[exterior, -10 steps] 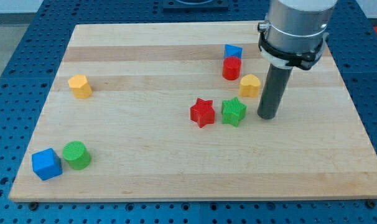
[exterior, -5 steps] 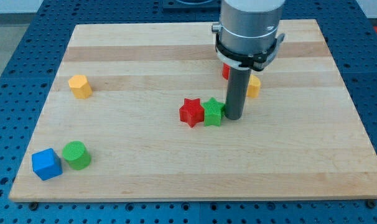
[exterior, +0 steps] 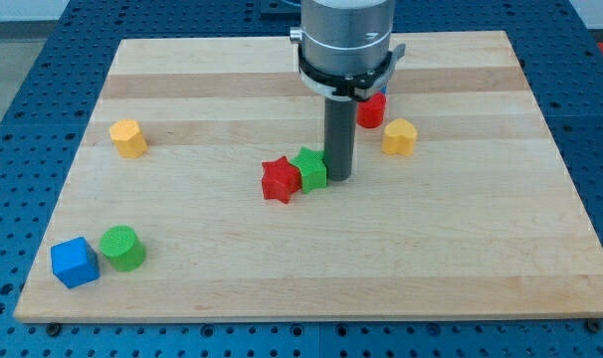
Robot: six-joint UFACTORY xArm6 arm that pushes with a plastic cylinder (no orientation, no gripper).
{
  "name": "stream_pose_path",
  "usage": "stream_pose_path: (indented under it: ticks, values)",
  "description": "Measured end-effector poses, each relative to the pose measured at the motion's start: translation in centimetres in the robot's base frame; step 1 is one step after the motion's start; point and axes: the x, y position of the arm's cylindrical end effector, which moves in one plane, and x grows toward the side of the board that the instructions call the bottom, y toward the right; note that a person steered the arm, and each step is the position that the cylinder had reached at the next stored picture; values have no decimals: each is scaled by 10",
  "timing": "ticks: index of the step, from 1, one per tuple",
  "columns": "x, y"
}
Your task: Move green star along with red star right to the green circle
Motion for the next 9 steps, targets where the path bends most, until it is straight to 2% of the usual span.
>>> stream_pose_path:
  ticks: [3, 9]
  values:
    - [-15, -38]
    - [-15, -107]
